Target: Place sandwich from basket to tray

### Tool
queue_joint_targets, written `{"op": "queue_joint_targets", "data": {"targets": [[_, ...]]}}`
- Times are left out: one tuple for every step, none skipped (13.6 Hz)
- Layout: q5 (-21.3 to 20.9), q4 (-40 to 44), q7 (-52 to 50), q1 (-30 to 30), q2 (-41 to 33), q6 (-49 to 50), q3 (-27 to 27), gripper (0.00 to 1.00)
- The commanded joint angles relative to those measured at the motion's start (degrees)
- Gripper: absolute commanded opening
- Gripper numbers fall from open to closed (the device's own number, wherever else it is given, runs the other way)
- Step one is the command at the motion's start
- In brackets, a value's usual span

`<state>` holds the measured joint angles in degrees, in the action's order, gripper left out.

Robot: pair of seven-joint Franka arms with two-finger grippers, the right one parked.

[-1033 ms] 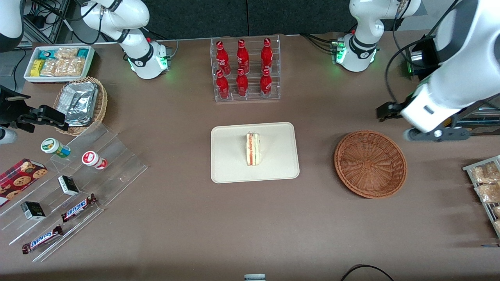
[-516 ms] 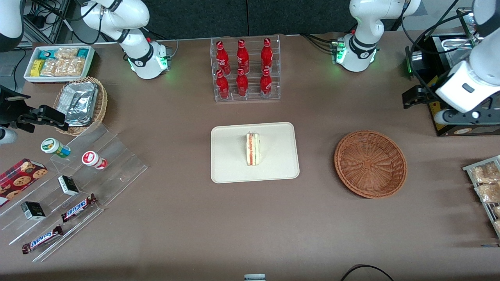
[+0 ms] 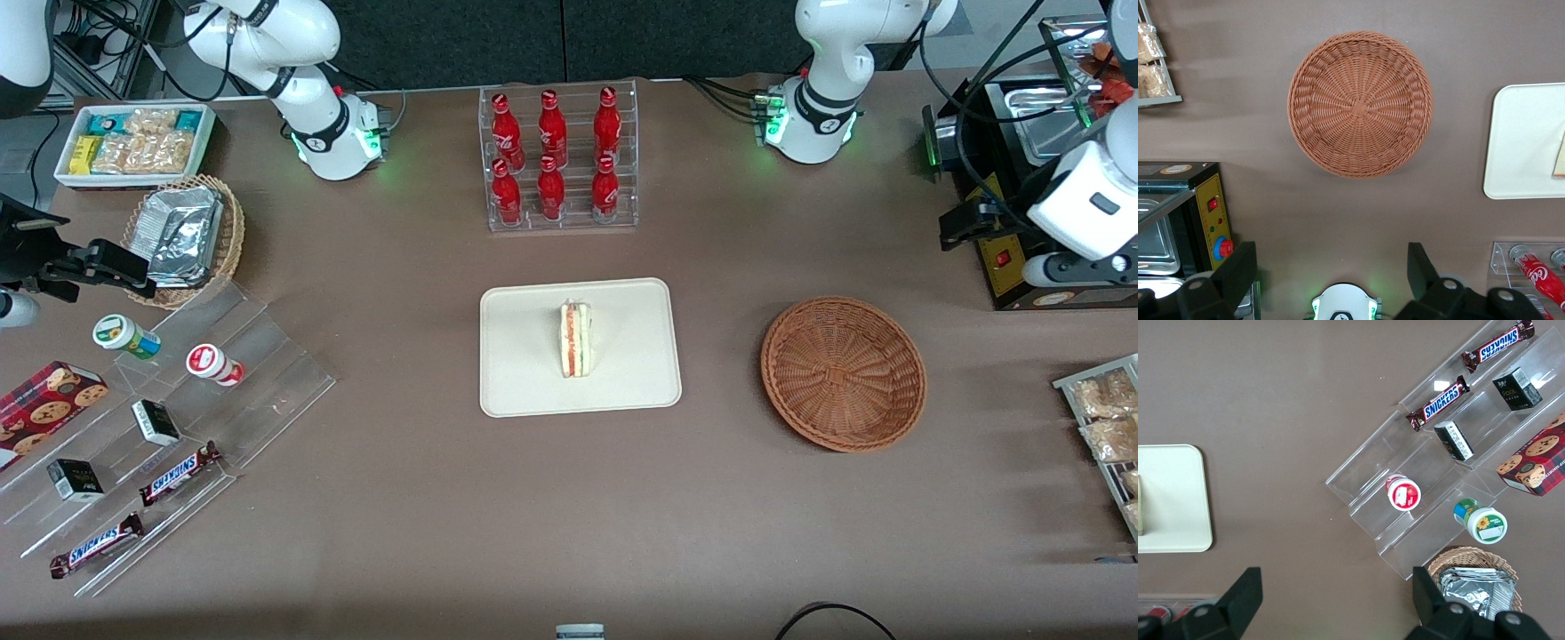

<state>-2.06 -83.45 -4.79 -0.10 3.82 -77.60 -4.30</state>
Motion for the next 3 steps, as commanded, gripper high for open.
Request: {"op": "queue_joint_targets", "data": {"targets": [[1.00,-0.22,0.22,-0.87,-0.92,1.65,2.63,0.99],[1.01,-0.22,0.31,-0.78,-0.92,1.75,2.81,0.99],[1.01,-0.22,0.22,-0.60,-0.75,1.66,2.90,0.99]]}}
